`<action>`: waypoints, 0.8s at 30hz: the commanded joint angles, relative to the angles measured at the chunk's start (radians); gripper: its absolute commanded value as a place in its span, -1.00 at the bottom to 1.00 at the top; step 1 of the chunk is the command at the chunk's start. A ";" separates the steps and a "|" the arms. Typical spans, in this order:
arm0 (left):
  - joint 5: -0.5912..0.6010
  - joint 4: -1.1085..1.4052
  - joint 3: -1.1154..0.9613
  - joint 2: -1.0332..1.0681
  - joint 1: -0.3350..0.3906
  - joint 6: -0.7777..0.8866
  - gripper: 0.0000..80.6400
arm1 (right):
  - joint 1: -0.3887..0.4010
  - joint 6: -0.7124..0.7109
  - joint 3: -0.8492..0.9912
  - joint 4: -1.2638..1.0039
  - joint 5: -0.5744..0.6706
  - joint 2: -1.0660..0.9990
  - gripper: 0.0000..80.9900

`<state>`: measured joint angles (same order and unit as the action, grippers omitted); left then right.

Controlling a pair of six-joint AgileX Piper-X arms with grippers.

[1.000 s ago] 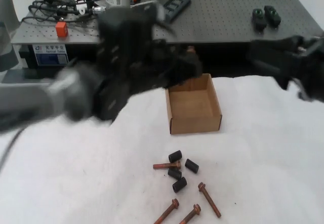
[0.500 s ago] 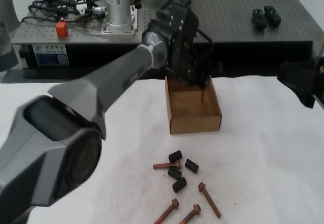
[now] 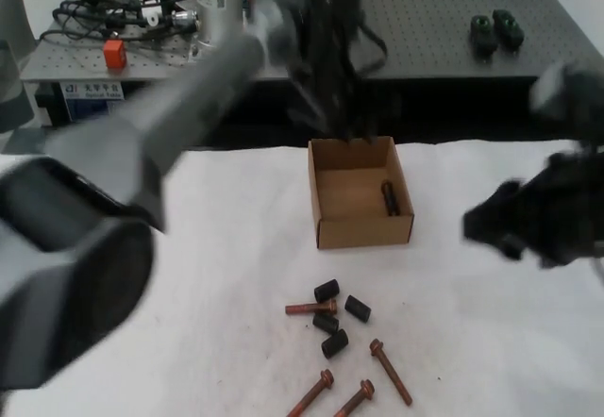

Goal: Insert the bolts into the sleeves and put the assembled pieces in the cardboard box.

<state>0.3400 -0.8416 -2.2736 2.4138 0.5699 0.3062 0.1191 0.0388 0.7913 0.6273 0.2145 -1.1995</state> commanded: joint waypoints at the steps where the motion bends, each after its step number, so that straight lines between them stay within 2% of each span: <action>1: -0.392 -0.197 0.106 -0.230 -0.017 -0.245 -0.36 | 0.046 -0.052 0.034 0.019 -0.029 -0.085 -0.11; 4: -0.390 -0.155 0.280 -0.329 -0.026 -0.244 -0.36 | 0.130 -0.099 0.088 0.055 -0.051 -0.229 -0.11; 7: -0.387 -0.051 0.515 -0.460 -0.026 -0.237 -0.36 | 0.192 -0.155 0.135 0.085 -0.125 -0.334 -0.11; 14: -0.346 0.159 0.935 -0.734 -0.026 -0.241 -0.36 | 0.266 -0.175 0.179 0.095 -0.179 -0.489 -0.11; 18: -0.340 0.207 1.046 -0.821 -0.026 -0.247 -0.36 | 0.293 -0.175 0.179 0.090 -0.190 -0.523 -0.11; 20: -0.340 0.214 1.074 -0.837 -0.026 -0.247 -0.36 | 0.305 -0.175 0.179 0.081 -0.238 -0.537 -0.11; 24: -0.274 0.199 1.084 -0.836 -0.026 -0.247 -0.36 | 0.320 -0.162 0.179 0.054 -0.262 -0.555 -0.13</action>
<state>0.0205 -0.6488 -1.1928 1.5854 0.5464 0.0770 0.4377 -0.1238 0.9604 0.6905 -0.0458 -1.7571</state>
